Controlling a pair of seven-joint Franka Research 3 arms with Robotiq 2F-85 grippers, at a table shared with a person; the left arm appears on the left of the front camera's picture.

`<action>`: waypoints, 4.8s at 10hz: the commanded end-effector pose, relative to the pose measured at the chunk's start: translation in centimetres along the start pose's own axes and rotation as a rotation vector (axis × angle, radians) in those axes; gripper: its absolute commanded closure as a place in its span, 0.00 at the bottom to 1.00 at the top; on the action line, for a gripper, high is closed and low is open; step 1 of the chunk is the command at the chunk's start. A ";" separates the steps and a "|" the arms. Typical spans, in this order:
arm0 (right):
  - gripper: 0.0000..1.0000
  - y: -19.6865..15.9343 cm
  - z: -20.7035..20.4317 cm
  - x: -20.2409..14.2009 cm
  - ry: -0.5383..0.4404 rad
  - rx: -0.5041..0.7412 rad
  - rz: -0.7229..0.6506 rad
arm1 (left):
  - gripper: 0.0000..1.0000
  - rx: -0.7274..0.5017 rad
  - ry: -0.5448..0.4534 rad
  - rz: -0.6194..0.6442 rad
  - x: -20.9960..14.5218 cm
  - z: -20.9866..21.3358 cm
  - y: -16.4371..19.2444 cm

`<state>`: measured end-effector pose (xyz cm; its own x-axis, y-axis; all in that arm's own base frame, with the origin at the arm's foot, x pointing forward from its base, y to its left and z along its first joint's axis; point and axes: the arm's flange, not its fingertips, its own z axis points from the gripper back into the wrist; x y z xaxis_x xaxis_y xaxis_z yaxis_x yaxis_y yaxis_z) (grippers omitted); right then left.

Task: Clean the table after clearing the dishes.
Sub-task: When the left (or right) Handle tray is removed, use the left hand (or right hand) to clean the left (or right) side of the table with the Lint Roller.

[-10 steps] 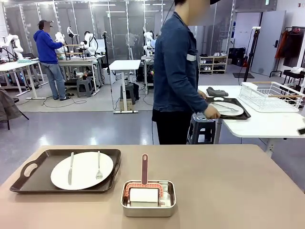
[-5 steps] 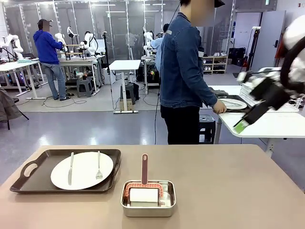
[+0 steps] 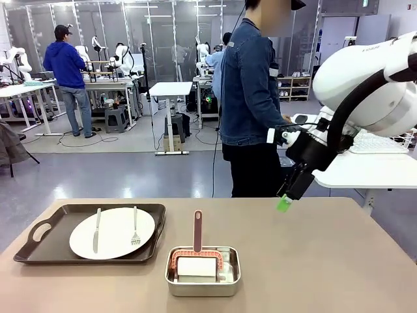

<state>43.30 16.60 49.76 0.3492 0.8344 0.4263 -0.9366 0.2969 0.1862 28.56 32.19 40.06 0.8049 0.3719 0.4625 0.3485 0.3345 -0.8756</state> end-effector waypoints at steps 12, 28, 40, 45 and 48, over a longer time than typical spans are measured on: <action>0.00 -3.1 -5.5 12.5 0.293 0.047 0.219 | 0.00 -0.002 -0.004 -0.001 -0.1 0.1 -0.1; 0.00 -1.8 -20.7 21.1 0.475 0.181 0.224 | 0.00 -0.002 -0.004 -0.001 -0.1 0.1 -0.1; 1.00 -2.8 -22.1 21.3 0.500 0.268 0.217 | 0.00 -0.002 -0.004 -0.001 -0.1 0.1 -0.1; 1.00 -1.0 -18.0 21.1 0.508 0.172 0.167 | 0.00 -0.002 -0.004 -0.001 -0.1 0.1 -0.1; 1.00 0.7 -11.4 19.6 0.443 0.057 0.071 | 0.00 -0.002 -0.004 -0.001 -0.1 0.1 -0.1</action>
<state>51.15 40.48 47.87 0.1502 0.9885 0.0179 -0.9558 0.1406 0.2584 28.61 32.15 40.05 0.8055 0.3709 0.4621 0.3487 0.3339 -0.8758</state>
